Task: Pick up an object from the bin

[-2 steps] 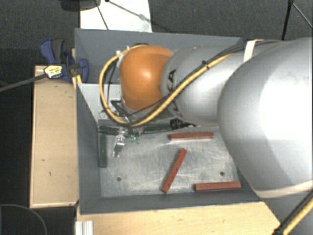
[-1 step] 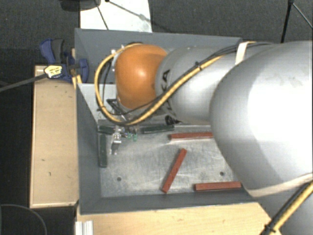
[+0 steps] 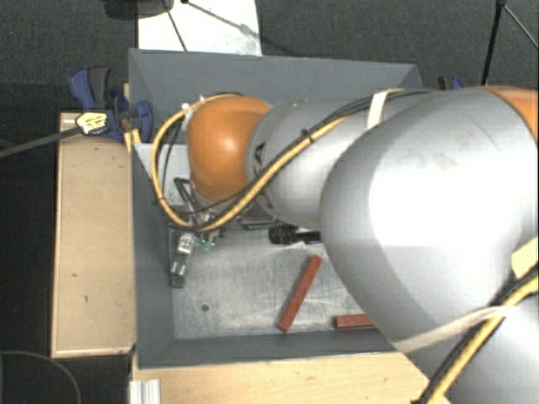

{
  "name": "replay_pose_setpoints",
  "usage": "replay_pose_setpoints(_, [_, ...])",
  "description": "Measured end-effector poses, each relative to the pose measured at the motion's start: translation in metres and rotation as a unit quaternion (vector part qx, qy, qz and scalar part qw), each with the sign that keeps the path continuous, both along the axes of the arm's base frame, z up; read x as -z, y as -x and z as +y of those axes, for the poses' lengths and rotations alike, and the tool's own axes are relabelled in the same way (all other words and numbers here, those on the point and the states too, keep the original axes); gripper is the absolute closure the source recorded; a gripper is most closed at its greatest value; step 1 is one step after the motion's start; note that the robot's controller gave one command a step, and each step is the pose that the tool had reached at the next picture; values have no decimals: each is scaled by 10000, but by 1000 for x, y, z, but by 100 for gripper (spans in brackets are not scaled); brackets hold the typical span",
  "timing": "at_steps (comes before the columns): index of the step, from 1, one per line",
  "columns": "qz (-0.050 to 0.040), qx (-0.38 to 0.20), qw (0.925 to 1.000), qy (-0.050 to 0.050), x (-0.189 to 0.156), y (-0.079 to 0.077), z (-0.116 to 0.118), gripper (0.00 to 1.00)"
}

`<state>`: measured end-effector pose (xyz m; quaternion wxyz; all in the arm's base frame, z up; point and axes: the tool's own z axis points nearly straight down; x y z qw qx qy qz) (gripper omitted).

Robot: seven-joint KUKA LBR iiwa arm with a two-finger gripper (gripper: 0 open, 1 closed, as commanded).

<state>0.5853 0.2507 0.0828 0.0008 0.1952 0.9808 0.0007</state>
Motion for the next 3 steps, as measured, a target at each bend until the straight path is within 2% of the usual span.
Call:
replay_pose_setpoints(1, [-49, -960, 9954, -23, 3, -8, 5, 100])
replay_pose_setpoints(2, [-50, -946, 9955, -25, 3, -8, 5, 100])
replay_pose_setpoints(3, [-22, -941, 9956, -6, -43, -10, 5, 100])
